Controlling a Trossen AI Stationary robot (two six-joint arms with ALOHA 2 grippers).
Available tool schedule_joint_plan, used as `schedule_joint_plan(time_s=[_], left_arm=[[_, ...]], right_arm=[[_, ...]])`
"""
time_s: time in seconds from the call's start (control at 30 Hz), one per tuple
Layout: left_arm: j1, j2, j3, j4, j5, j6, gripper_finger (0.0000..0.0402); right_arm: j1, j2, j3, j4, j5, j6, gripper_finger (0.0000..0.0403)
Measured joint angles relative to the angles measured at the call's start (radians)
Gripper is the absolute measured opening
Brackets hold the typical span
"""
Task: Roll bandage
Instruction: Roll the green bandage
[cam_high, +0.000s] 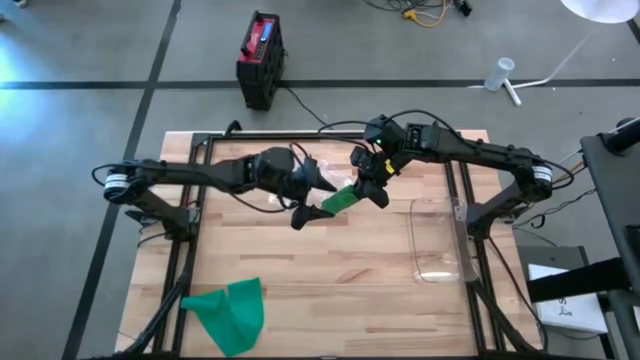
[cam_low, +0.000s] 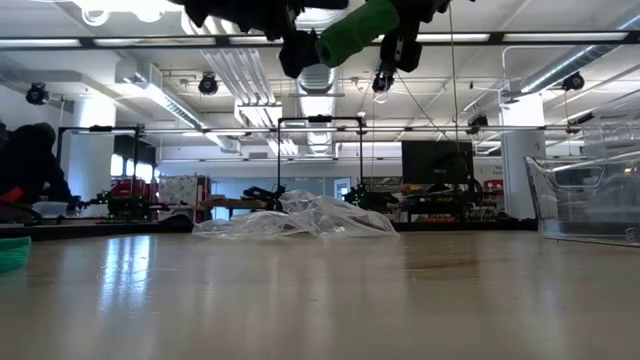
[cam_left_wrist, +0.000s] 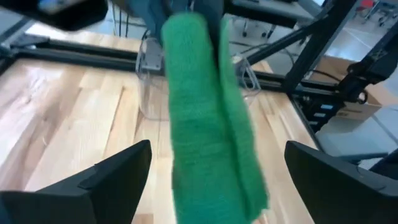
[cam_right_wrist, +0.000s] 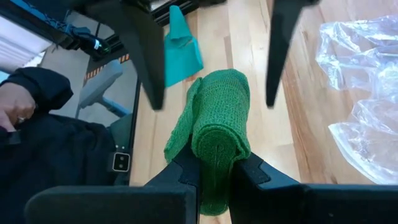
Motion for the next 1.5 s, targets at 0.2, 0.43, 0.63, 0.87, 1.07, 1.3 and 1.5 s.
schedule_joint_plan(time_s=[0.2,0.43,0.63,0.87,1.07,1.3,1.5], left_arm=[[0.005,0.032,0.0,0.008,-0.001,-0.003,0.033],[0.013,0.036,0.0,0.025,0.001,-0.019,0.0221],[0.013,0.036,0.0,0.019,0.0,-0.016,0.0045],[0.014,0.014,0.0,-0.085,0.104,0.12,0.0051],[0.012,0.011,-0.005,-0.164,0.134,0.165,0.0038],[0.03,0.011,-0.093,0.041,0.132,0.167,0.0044],[0.081,0.019,-0.306,0.513,0.128,0.065,0.0042]], right_arm=[[0.0,0.0,0.0,-0.002,0.0,-0.01,0.0034],[0.0,0.0,0.0,-0.002,0.0,-0.009,0.0036],[0.0,0.0,-0.001,-0.003,0.008,-0.011,0.0074],[0.001,-0.015,-0.001,-0.012,0.044,-0.055,0.0141],[-0.003,-0.108,-0.002,-0.004,0.213,-0.131,0.0185],[0.015,-0.263,-0.026,0.013,0.388,-0.258,0.0208],[-0.001,-0.399,-0.258,0.102,0.388,-0.251,0.0209]])
